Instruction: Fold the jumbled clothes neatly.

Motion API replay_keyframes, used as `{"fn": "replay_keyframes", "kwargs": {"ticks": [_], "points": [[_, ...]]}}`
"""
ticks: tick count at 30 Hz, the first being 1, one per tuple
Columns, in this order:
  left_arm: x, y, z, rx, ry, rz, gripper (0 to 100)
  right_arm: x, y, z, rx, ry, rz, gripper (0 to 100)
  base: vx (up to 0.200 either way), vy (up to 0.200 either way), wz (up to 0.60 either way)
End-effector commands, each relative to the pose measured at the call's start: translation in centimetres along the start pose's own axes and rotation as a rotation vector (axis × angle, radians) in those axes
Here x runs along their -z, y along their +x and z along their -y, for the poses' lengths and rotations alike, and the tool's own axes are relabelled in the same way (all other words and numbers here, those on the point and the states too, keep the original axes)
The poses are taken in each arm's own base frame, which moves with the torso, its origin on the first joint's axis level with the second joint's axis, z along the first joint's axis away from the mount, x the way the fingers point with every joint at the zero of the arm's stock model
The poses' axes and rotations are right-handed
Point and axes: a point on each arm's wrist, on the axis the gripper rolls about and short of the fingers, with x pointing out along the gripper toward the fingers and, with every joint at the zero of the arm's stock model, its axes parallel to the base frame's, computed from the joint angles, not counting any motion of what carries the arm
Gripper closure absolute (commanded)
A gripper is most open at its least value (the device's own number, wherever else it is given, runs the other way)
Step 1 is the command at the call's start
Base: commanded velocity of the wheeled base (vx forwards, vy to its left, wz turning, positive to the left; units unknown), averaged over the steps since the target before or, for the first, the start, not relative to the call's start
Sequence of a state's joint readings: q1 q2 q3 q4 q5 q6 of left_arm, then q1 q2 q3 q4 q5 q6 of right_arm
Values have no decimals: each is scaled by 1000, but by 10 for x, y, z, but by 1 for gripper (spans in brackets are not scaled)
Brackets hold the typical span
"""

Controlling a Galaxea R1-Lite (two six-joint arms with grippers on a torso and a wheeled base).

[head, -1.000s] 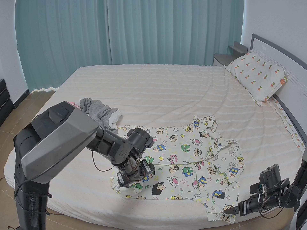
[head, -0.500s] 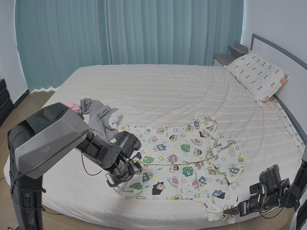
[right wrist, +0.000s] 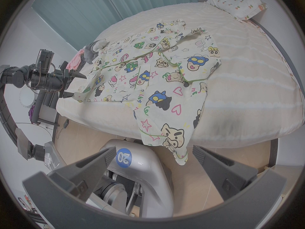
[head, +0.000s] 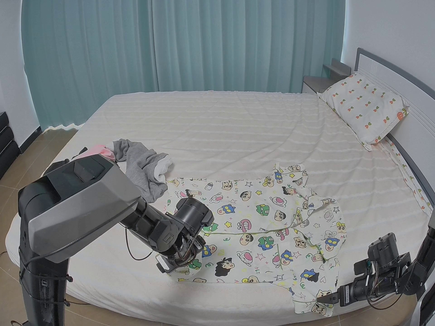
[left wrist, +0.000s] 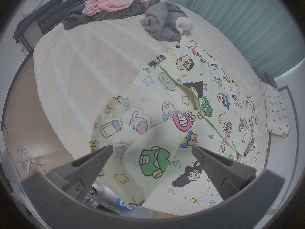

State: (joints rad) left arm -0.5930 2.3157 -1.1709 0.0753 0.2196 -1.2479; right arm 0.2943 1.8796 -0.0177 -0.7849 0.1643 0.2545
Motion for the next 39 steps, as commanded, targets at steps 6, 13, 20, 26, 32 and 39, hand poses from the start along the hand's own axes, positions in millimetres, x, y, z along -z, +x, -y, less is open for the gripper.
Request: {"fn": "replay_keyframes", "kwargs": {"ticks": [6, 13, 20, 26, 32, 39], "points": [[9, 1, -3, -13, 15, -12, 0, 4, -2, 1, 3, 2, -10, 0, 0, 0, 0], [9, 0, -2, 2, -11, -15, 100, 4, -2, 1, 2, 1, -9, 0, 0, 0, 0], [10, 1, -3, -3, -10, -15, 100, 3, -2, 2, 5, 7, -7, 0, 0, 0, 0], [10, 1, -5, -5, -10, -12, 100, 3, -2, 2, 5, 8, -5, 0, 0, 0, 0], [-9, 17, -8, -32, -19, 62, 100, 3, -2, 2, 4, 8, -7, 0, 0, 0, 0], [-13, 27, -7, -30, 101, 75, 0, 3, -2, 2, 4, 8, -7, 0, 0, 0, 0]]}}
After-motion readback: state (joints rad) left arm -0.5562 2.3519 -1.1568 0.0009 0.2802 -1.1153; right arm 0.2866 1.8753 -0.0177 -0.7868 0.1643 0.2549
